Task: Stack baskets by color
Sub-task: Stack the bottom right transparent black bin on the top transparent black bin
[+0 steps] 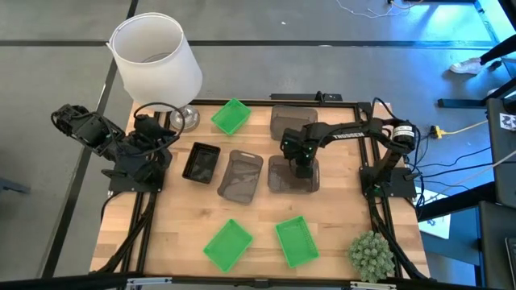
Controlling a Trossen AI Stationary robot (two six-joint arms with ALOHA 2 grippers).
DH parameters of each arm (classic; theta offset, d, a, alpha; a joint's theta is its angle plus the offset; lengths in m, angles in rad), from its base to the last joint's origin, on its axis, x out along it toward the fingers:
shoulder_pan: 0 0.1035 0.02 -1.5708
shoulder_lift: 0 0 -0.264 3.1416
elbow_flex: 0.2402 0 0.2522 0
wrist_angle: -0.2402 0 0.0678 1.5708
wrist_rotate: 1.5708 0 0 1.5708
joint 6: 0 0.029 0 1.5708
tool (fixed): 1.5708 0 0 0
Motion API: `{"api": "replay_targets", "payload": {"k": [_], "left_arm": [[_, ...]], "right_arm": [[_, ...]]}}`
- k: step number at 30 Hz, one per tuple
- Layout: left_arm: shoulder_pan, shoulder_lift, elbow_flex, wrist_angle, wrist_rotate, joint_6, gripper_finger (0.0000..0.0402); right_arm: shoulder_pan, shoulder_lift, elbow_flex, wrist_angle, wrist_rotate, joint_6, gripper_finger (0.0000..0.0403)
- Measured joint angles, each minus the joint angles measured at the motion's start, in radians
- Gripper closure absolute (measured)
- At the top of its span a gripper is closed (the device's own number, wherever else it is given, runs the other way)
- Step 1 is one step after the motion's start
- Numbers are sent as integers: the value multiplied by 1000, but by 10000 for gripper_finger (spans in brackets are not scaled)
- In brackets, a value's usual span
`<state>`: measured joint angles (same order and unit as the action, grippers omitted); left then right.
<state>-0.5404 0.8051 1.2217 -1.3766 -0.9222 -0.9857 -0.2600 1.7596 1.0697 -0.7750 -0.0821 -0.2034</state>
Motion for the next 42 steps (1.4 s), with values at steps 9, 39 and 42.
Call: {"api": "replay_targets", "payload": {"k": [9,39,42], "left_arm": [[0,0,0,0,0,2,319],[0,0,0,0,-34,-7,319],[0,0,0,0,-37,-13,319]], "right_arm": [[-3,-6,190,-148,-68,1,400],[-466,119,594,-295,91,-432,403],[-476,147,594,-297,91,-434,403]]}}
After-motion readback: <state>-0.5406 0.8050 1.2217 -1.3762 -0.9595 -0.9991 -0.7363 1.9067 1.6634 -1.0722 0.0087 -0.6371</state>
